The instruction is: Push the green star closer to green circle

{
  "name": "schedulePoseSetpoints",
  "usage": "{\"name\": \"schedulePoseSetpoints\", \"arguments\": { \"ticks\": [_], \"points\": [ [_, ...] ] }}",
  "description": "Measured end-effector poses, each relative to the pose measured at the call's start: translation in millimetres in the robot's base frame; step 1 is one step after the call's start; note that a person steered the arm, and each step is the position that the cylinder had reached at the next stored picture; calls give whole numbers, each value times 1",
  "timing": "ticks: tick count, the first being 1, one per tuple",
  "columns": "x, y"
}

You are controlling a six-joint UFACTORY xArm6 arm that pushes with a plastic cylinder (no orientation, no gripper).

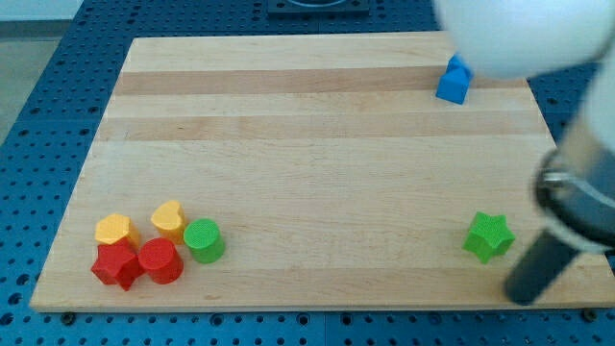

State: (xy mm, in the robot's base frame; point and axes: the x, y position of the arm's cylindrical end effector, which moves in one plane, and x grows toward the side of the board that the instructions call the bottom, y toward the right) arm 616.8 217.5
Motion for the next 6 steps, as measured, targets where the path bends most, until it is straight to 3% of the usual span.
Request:
{"name": "schedulePoseSetpoints", "arguments": {
  "ticks": [1, 3, 6],
  "points": [
    [0, 32],
    [-68, 31],
    [-68, -52]
  ]
}}
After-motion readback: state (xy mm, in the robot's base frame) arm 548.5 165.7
